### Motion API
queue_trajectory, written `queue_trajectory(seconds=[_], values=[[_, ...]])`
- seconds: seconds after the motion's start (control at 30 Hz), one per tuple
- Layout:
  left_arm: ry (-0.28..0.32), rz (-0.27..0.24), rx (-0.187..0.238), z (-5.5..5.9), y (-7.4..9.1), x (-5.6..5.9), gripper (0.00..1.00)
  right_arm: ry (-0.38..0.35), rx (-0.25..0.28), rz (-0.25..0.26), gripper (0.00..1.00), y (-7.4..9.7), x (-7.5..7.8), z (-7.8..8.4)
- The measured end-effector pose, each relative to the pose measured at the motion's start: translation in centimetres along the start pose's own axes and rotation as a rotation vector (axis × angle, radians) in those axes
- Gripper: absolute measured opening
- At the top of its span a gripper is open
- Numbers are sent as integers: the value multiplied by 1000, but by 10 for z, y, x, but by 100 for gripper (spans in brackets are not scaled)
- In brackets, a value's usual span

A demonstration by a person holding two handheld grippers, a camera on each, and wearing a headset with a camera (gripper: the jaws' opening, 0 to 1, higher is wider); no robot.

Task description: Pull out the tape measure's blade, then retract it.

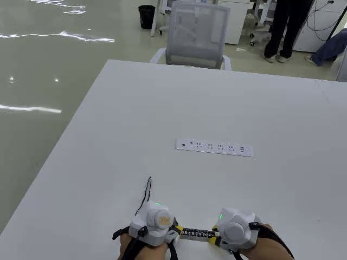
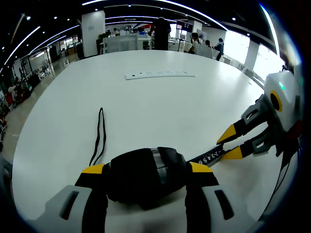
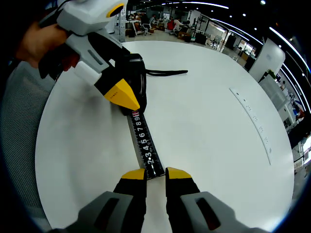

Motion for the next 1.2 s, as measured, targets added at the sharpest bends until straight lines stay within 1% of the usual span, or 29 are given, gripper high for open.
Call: queue_trajectory(seconds=[1.2], values=[[-3,2,3,0,0,0,62,-8,6,-14,13,-9,-5,-16]])
Point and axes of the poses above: the centre of the closed fingertips' face, and the gripper's own axes: y roughly backward along the fingers, x roughly to its right, z roughly out of its underside, the point moved 10 cm from there along y, roughly backward along the fingers, and after that the axes turned 1 degree about z, right-handed, at the moved point
